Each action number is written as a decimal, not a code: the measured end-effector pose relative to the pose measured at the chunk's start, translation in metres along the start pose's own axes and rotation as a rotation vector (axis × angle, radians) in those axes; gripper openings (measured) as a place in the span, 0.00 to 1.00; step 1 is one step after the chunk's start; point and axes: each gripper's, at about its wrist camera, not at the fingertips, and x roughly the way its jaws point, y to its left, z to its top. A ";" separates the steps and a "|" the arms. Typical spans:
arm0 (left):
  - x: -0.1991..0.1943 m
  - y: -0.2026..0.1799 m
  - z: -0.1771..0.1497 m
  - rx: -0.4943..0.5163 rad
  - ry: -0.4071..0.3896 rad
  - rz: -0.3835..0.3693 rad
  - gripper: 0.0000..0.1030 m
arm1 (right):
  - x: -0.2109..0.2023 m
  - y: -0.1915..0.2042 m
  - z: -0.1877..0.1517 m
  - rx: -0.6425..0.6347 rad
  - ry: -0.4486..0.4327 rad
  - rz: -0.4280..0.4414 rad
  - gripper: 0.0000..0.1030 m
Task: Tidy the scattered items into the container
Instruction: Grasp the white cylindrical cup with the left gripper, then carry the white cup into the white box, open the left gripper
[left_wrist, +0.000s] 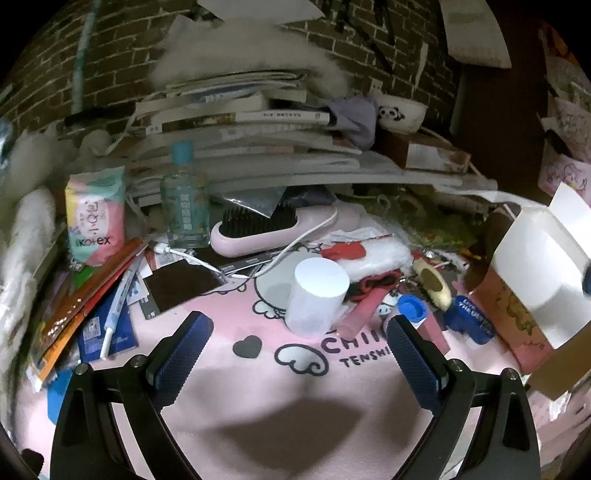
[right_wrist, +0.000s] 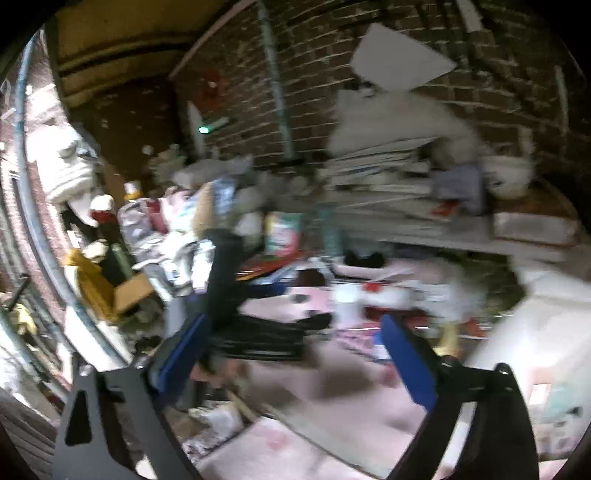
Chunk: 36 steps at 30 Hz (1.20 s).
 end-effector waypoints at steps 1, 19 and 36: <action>0.003 0.000 0.001 0.005 0.010 -0.002 0.94 | 0.003 0.004 -0.005 0.013 -0.019 0.022 1.00; 0.053 -0.009 0.016 -0.003 0.095 0.021 0.84 | -0.003 0.003 -0.059 0.026 -0.085 0.019 1.00; 0.050 -0.017 0.013 0.043 0.106 0.025 0.36 | 0.020 -0.006 -0.073 0.043 -0.049 -0.170 1.00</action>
